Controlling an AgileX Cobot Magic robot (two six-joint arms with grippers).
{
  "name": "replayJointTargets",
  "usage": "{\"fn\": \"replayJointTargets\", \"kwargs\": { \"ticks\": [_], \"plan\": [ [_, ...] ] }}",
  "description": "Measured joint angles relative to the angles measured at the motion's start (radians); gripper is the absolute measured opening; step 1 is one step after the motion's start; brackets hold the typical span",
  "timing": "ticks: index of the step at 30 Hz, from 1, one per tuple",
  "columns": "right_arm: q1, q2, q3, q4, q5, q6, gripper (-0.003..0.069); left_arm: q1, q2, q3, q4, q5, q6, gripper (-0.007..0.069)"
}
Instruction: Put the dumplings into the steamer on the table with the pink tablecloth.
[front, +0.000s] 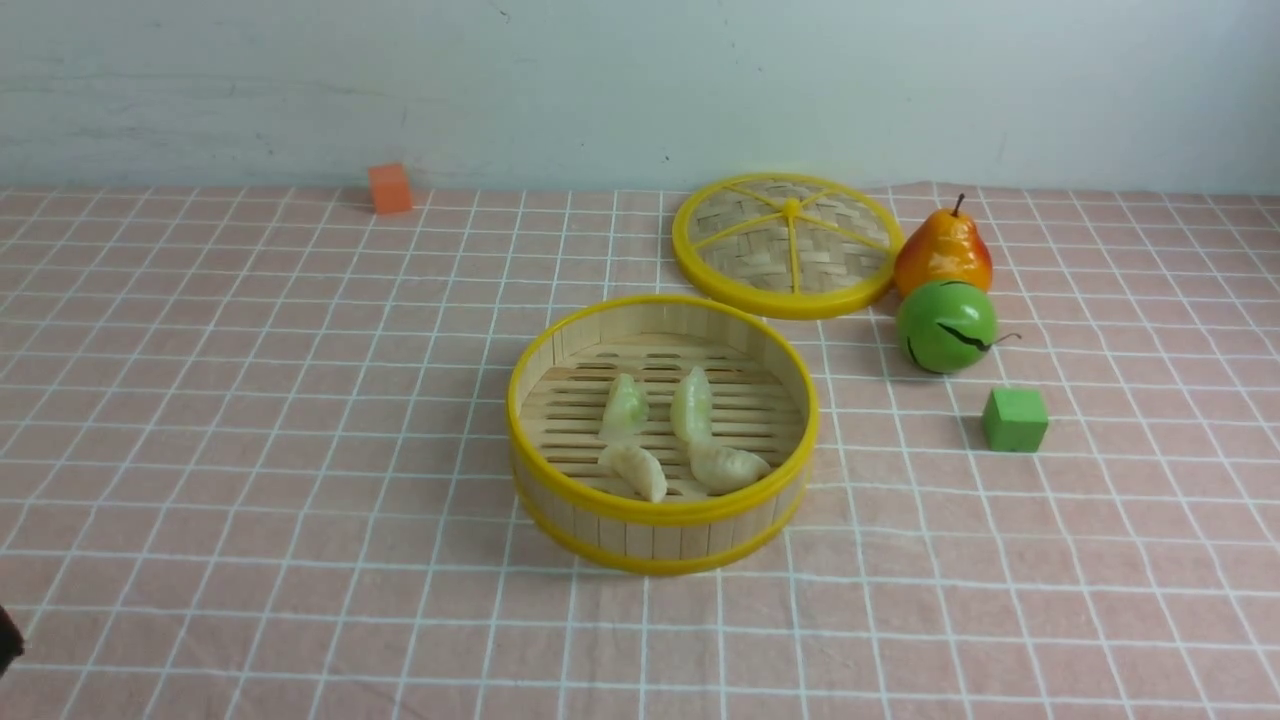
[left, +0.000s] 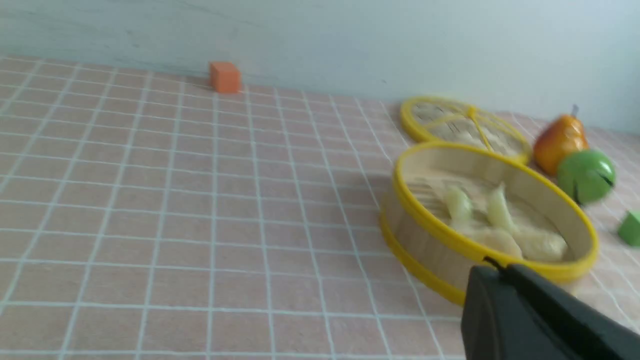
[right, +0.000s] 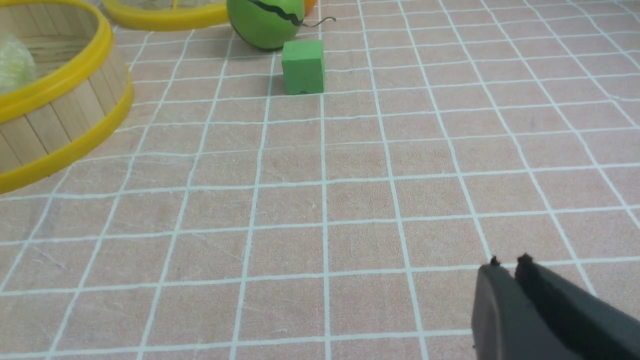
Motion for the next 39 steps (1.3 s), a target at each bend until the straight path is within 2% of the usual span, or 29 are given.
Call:
{"fn": "replayJointTargets", "kwargs": {
  "ticks": [3,10,16,23,39],
  "plan": [
    [0.0,0.0,0.0,0.0,0.0,0.0,0.0052,0.124,-0.075,0.088,-0.049,-0.078,0.0,-0.0014],
    [0.0,0.0,0.0,-0.001,0.0,0.0,0.0058,0.23,-0.11,0.211,-0.067,-0.087,0.0,-0.0014],
    [0.0,0.0,0.0,0.0,0.0,0.0,0.007,0.235,-0.11,0.218,-0.067,0.031,0.023,-0.0014],
    [0.0,0.0,0.0,0.0,0.0,0.0,0.008,0.235,-0.11,0.219,-0.087,0.131,0.2,-0.0014],
    [0.0,0.0,0.0,0.0,0.0,0.0,0.0098,0.235,-0.11,0.22,-0.091,0.134,0.218,-0.0014]
  ]
}}
